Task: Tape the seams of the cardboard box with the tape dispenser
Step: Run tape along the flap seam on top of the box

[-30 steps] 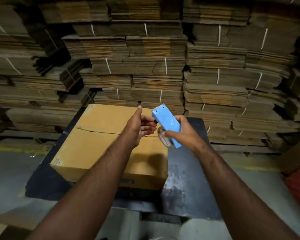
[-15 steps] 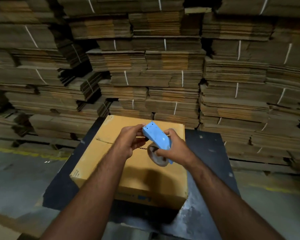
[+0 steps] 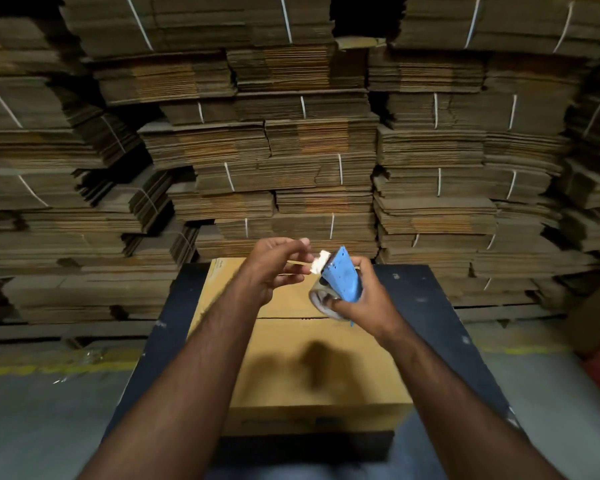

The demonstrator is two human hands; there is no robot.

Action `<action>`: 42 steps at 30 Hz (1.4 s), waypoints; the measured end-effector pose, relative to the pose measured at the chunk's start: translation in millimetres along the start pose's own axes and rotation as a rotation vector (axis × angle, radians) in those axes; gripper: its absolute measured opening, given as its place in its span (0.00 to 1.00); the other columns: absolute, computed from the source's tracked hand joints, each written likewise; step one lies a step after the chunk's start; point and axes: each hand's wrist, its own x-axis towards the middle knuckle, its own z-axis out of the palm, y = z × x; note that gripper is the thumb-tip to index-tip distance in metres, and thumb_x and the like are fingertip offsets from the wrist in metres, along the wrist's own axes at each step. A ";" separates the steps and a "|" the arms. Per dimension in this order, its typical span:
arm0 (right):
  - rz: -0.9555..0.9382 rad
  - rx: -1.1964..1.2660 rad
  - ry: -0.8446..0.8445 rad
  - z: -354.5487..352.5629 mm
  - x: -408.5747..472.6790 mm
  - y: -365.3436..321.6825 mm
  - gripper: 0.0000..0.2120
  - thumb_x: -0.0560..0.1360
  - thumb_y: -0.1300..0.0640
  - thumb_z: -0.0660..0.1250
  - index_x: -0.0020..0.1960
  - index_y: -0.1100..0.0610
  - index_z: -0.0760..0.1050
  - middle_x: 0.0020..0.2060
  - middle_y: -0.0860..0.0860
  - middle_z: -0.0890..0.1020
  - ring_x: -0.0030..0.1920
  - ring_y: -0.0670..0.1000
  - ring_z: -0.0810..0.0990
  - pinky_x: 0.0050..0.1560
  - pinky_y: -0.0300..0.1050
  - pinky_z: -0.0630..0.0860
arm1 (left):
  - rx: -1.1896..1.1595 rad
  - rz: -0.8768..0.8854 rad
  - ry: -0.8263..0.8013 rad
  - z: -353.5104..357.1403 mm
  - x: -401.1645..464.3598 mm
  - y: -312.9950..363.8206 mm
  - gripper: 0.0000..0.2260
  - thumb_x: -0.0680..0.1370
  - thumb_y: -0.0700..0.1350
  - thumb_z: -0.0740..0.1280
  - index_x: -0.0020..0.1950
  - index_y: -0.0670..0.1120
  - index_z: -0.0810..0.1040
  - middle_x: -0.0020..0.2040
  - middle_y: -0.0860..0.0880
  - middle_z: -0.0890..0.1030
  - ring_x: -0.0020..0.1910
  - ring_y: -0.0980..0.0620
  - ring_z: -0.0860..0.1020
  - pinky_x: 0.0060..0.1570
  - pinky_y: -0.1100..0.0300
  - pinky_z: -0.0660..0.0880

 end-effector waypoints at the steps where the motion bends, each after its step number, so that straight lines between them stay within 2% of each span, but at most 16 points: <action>1: -0.004 0.013 0.009 6.1 -0.5 -3.6 0.31 0.65 0.58 0.79 0.61 0.44 0.66 0.53 0.44 0.80 0.54 0.47 0.81 0.44 0.50 0.82 | -0.015 -0.005 -0.007 -6.3 -0.3 0.3 0.11 0.77 0.47 0.71 0.50 0.40 0.83 0.43 0.43 0.85 0.36 0.49 0.82 0.38 0.57 0.79; 5: -0.004 0.055 0.015 32.0 -4.8 -17.4 0.31 0.67 0.61 0.79 0.62 0.47 0.66 0.54 0.44 0.80 0.53 0.42 0.81 0.42 0.41 0.80 | 0.007 -0.062 -0.043 -29.0 -1.9 -5.2 0.18 0.78 0.54 0.68 0.51 0.38 0.83 0.45 0.42 0.85 0.40 0.47 0.82 0.43 0.53 0.80; 8: 0.005 0.056 0.013 50.8 -9.8 -21.9 0.30 0.67 0.60 0.79 0.61 0.48 0.66 0.54 0.44 0.81 0.54 0.43 0.81 0.43 0.43 0.80 | 0.046 -0.132 -0.102 -41.4 -6.0 -10.3 0.22 0.78 0.58 0.67 0.50 0.38 0.83 0.42 0.43 0.84 0.40 0.48 0.81 0.43 0.54 0.79; 10: 0.013 0.053 0.014 61.5 -12.4 -23.6 0.31 0.67 0.61 0.79 0.62 0.48 0.66 0.54 0.44 0.81 0.54 0.43 0.81 0.47 0.45 0.81 | 0.070 -0.135 -0.132 -48.5 -9.4 -12.3 0.20 0.78 0.57 0.68 0.50 0.39 0.83 0.41 0.44 0.83 0.39 0.49 0.80 0.42 0.55 0.79; 14: 0.025 0.040 0.008 80.5 -14.7 -29.1 0.32 0.66 0.61 0.80 0.62 0.48 0.66 0.53 0.46 0.82 0.54 0.45 0.82 0.49 0.48 0.82 | 0.097 -0.064 -0.158 -64.7 -12.6 -20.7 0.11 0.77 0.48 0.71 0.52 0.40 0.83 0.44 0.44 0.84 0.42 0.49 0.81 0.41 0.57 0.79; 20: 0.020 -0.122 -0.034 98.5 -12.9 -39.1 0.34 0.66 0.54 0.80 0.63 0.43 0.64 0.51 0.43 0.82 0.51 0.44 0.82 0.46 0.53 0.83 | 0.157 0.002 -0.056 -87.9 -8.2 -27.2 0.04 0.77 0.42 0.71 0.47 0.42 0.84 0.43 0.44 0.86 0.38 0.53 0.81 0.38 0.60 0.79; 24: -0.027 -0.238 -0.064 110.7 -9.4 -44.7 0.33 0.67 0.52 0.78 0.64 0.40 0.64 0.51 0.41 0.79 0.49 0.42 0.79 0.41 0.43 0.81 | 0.239 0.072 -0.003 -105.6 -1.1 -22.8 0.04 0.75 0.41 0.72 0.46 0.40 0.84 0.39 0.46 0.85 0.34 0.54 0.79 0.36 0.60 0.78; 26: -0.050 -0.298 -0.073 115.7 -4.7 -47.0 0.32 0.68 0.51 0.77 0.65 0.41 0.64 0.50 0.39 0.77 0.48 0.39 0.77 0.38 0.36 0.76 | 0.284 0.115 0.044 -113.7 3.0 -15.1 0.04 0.75 0.40 0.73 0.44 0.39 0.83 0.38 0.46 0.84 0.33 0.54 0.78 0.33 0.61 0.76; 28: -0.070 -0.343 -0.085 116.4 2.1 -46.7 0.31 0.68 0.51 0.76 0.66 0.41 0.64 0.49 0.38 0.76 0.47 0.38 0.76 0.37 0.33 0.71 | 0.315 0.133 0.093 -119.6 4.9 -10.8 0.05 0.76 0.40 0.72 0.46 0.38 0.82 0.39 0.45 0.84 0.34 0.54 0.78 0.31 0.63 0.75; 33: -0.167 -0.481 -0.124 113.8 20.6 -49.7 0.31 0.66 0.39 0.71 0.65 0.41 0.64 0.50 0.43 0.78 0.48 0.47 0.78 0.42 0.41 0.74 | 0.316 0.144 0.158 -124.4 9.7 -13.9 0.05 0.77 0.40 0.71 0.46 0.37 0.81 0.39 0.46 0.83 0.37 0.54 0.78 0.32 0.63 0.75; 37: -0.288 -0.628 -0.130 112.6 41.0 -51.5 0.33 0.67 0.38 0.73 0.68 0.42 0.65 0.54 0.44 0.80 0.51 0.50 0.79 0.47 0.47 0.77 | 0.247 0.169 0.266 -137.9 19.6 -16.2 0.05 0.76 0.38 0.71 0.40 0.40 0.81 0.33 0.48 0.82 0.33 0.52 0.78 0.32 0.60 0.74; 39: -0.343 -0.720 -0.191 107.3 52.8 -46.8 0.35 0.66 0.37 0.72 0.69 0.42 0.64 0.56 0.45 0.81 0.53 0.52 0.79 0.49 0.48 0.77 | 0.178 0.167 0.345 -146.8 19.5 -20.9 0.07 0.75 0.36 0.72 0.37 0.41 0.80 0.28 0.51 0.80 0.29 0.53 0.76 0.30 0.59 0.74; 42: -0.354 -0.770 -0.329 101.1 68.4 -41.4 0.37 0.66 0.34 0.72 0.71 0.43 0.63 0.58 0.48 0.80 0.54 0.54 0.78 0.50 0.49 0.76 | 0.166 0.100 0.440 -150.7 16.8 -34.3 0.05 0.75 0.37 0.72 0.41 0.38 0.80 0.30 0.49 0.80 0.28 0.55 0.77 0.32 0.61 0.77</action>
